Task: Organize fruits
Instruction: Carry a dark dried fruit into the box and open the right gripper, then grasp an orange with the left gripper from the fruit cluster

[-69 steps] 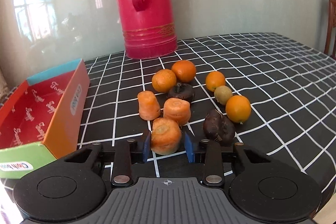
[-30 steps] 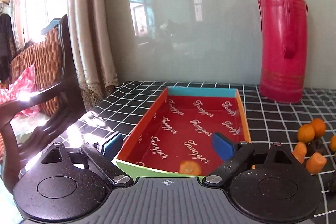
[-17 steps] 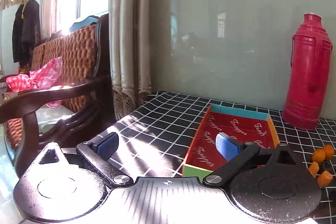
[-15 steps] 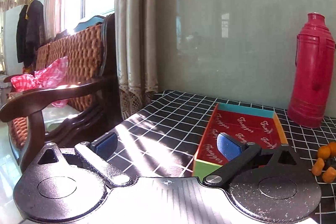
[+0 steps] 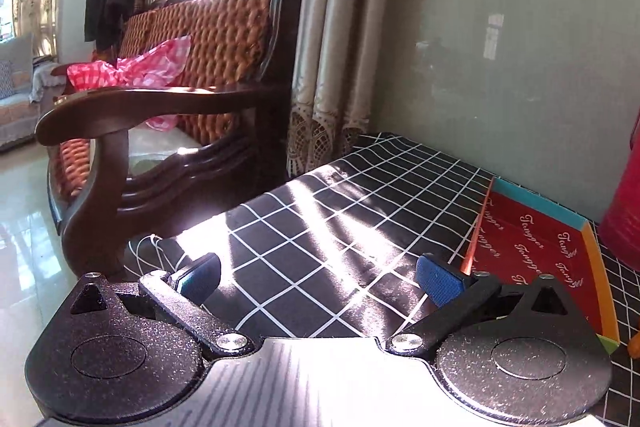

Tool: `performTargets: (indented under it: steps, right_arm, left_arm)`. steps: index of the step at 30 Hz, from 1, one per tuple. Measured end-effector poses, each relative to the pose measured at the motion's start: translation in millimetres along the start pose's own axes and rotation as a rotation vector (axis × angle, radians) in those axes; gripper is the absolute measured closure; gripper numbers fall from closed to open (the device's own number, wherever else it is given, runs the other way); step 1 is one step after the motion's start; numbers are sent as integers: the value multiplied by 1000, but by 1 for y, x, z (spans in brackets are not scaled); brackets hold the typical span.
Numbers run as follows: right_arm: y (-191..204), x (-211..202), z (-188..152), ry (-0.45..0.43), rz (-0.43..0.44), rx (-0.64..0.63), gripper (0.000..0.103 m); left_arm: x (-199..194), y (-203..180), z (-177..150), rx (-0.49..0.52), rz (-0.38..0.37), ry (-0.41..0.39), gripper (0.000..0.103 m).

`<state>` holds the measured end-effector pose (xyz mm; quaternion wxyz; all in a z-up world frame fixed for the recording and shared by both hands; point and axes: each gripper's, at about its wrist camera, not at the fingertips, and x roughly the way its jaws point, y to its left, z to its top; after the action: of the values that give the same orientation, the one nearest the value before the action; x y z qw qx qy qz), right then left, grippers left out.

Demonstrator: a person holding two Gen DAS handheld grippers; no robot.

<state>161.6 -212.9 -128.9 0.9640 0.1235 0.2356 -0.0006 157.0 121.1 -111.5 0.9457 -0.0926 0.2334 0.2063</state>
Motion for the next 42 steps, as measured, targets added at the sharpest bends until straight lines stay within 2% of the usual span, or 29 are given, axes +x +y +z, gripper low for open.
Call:
performTargets:
  steps: [6,11,17,23,26,29,36,42]
  right_arm:
    - [53,19,17,-13,114,-85,73]
    - [83,39,13,20,147,-147,73]
    - [94,44,5,45,137,-178,68]
    - [78,22,13,1,138,-155,54]
    - [62,5,16,-48,93,-150,38]
    - [43,-12,17,-104,5,-158,33]
    - [-6,-35,14,-170,-210,-137,9]
    - [-55,-62,13,-219,-427,-60,6]
  left_arm:
    - [3,16,0,-13,32,7,0]
    - [4,27,-1,-21,51,7,0]
    - [5,35,0,-30,58,7,0]
    - [3,22,-1,-9,37,2,0]
    - [-1,9,-3,32,20,-11,0]
    - [-5,-8,-6,74,-18,-16,0]
    - [-24,-67,-19,213,-162,-51,0]
    - [-50,-126,-35,316,-355,-110,0]
